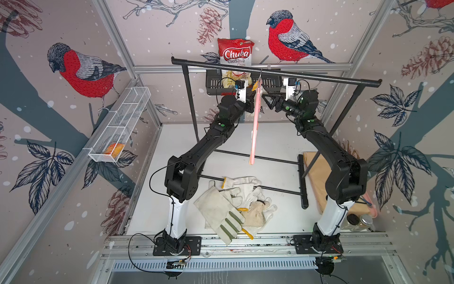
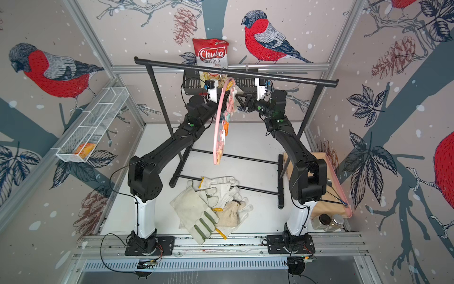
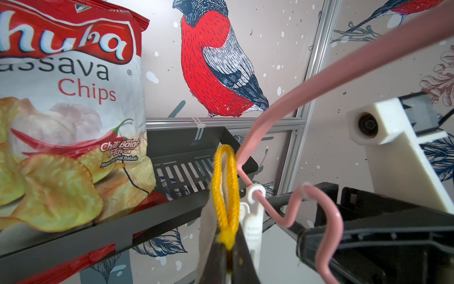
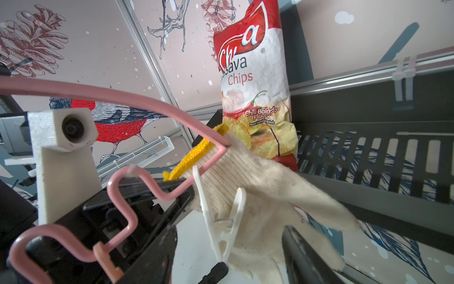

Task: Clip the gloves onto a hanger to dry
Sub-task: Open the clamp at the hanger.

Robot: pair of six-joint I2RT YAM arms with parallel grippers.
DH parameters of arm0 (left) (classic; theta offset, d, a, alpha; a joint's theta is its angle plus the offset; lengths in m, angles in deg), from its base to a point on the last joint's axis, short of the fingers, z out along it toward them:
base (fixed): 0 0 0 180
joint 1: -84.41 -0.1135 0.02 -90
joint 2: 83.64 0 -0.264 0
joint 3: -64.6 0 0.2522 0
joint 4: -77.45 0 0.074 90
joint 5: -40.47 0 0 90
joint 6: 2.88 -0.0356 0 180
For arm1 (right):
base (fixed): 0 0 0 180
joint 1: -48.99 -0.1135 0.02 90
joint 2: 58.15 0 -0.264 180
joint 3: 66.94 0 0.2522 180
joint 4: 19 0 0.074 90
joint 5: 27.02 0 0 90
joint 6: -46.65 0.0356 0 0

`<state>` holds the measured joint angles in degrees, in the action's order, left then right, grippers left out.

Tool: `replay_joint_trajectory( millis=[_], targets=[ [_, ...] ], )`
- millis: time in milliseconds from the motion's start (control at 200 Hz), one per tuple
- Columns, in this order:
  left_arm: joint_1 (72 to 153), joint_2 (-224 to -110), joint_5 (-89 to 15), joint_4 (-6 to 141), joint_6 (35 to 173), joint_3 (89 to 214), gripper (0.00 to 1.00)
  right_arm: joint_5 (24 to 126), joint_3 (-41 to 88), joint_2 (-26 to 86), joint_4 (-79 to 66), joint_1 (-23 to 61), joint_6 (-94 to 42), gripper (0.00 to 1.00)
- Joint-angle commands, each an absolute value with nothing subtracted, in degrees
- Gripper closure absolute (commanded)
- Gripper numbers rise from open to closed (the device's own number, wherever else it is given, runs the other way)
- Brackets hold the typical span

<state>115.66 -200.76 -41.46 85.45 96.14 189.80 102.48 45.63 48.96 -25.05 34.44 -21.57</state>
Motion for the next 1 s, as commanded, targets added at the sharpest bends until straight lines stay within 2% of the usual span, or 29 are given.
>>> replay_joint_trajectory(
  millis=[0,545,996],
  targets=[
    [116.00,-200.71,-40.67,87.71,96.35,190.34,1.00,103.41,46.23,48.65,-26.95,34.42,-22.25,0.30],
    [116.46,-200.44,-40.74,87.47,96.19,190.29,1.00,103.14,45.56,47.87,-24.34,34.86,-24.90,0.31],
    [116.52,-200.44,-41.05,87.51,95.91,190.44,1.00,100.48,34.78,40.29,-26.19,37.01,-25.59,0.31]
  ],
)
